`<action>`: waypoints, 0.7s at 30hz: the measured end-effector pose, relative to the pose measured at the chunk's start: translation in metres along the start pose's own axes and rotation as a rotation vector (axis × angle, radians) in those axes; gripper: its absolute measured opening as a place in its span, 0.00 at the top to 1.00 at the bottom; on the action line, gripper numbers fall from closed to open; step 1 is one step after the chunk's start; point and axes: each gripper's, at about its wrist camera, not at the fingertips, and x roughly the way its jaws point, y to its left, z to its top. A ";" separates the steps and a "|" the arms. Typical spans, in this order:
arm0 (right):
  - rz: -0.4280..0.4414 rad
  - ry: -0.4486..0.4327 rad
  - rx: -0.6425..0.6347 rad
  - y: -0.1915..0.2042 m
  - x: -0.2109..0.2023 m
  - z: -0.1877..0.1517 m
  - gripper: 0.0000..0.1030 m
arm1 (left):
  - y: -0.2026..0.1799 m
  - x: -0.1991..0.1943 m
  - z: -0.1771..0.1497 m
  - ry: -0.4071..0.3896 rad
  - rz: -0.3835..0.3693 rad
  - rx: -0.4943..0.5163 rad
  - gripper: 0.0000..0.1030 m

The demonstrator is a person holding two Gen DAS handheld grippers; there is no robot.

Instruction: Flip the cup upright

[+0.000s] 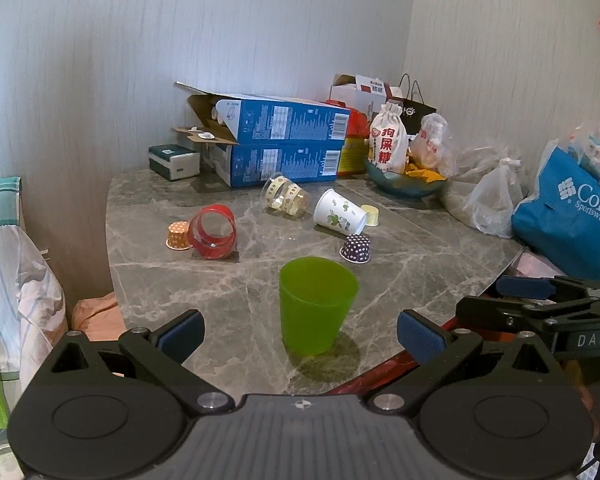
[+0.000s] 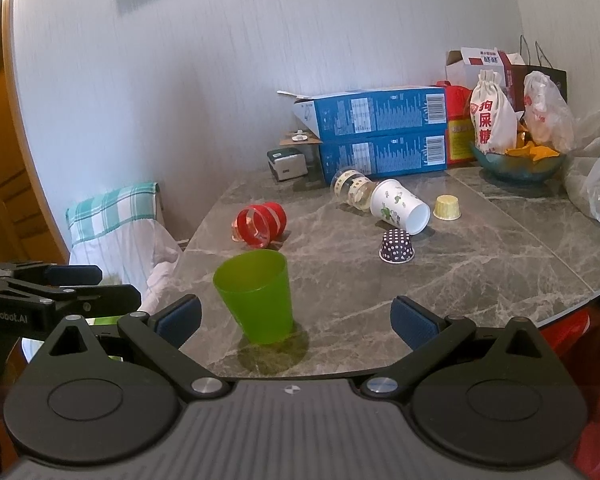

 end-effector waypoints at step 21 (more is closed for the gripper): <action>-0.001 0.011 0.006 -0.001 0.003 -0.001 0.01 | -0.002 0.001 0.001 -0.013 -0.026 0.017 0.00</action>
